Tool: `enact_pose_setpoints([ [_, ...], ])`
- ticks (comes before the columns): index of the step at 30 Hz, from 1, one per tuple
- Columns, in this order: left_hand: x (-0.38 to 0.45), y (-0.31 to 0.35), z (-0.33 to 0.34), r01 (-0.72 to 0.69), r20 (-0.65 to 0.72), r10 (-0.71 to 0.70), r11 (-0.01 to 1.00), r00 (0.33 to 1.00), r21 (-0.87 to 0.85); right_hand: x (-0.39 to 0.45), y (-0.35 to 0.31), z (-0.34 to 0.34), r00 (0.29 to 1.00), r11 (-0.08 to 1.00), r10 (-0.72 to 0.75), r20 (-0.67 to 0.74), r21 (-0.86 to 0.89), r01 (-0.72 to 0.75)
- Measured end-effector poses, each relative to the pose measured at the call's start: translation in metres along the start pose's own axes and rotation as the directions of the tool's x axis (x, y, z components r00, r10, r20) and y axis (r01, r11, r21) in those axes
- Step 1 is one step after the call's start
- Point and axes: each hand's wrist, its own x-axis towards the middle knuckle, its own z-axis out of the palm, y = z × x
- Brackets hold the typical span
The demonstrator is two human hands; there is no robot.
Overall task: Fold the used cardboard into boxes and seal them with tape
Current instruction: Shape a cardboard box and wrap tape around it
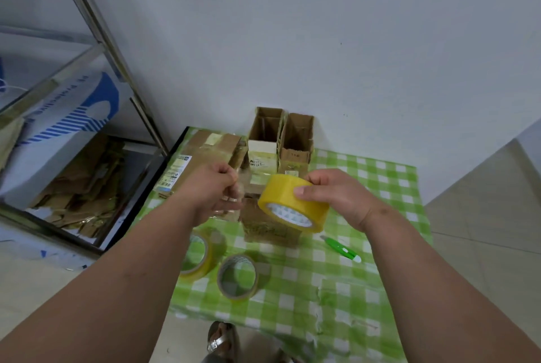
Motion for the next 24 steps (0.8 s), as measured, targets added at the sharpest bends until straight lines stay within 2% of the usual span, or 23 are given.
enact_pose_setpoints([
  [3, 0.012, 0.000, -0.024, 0.024, -0.102, -0.032, 0.996, 0.994, -0.082, -0.001, 0.002, -0.017, 0.997, 0.999, 0.004, -0.083, -0.044, -0.007],
  [6, 0.019, -0.008, -0.033, 0.055, -0.105, -0.063, 0.996, 0.992, -0.072, 0.000, 0.006, -0.028, 0.994, 0.999, 0.013, -0.112, -0.041, -0.017],
  [13, 0.030, -0.017, -0.005, 0.053, -0.127, -0.052, 0.999, 0.991, 0.007, 0.001, 0.021, -0.042, 0.974, 0.991, 0.060, -0.217, -0.104, -0.084],
  [16, 0.036, -0.021, 0.002, 0.047, -0.180, -0.044, 0.999, 0.983, 0.011, 0.005, 0.028, -0.046, 0.966, 0.966, 0.079, -0.246, -0.222, -0.135],
  [24, 0.051, -0.041, 0.001, 0.124, -0.181, -0.103, 0.986, 0.978, 0.112, 0.017, 0.040, -0.044, 0.957, 0.875, 0.161, -0.242, -0.414, -0.252],
])
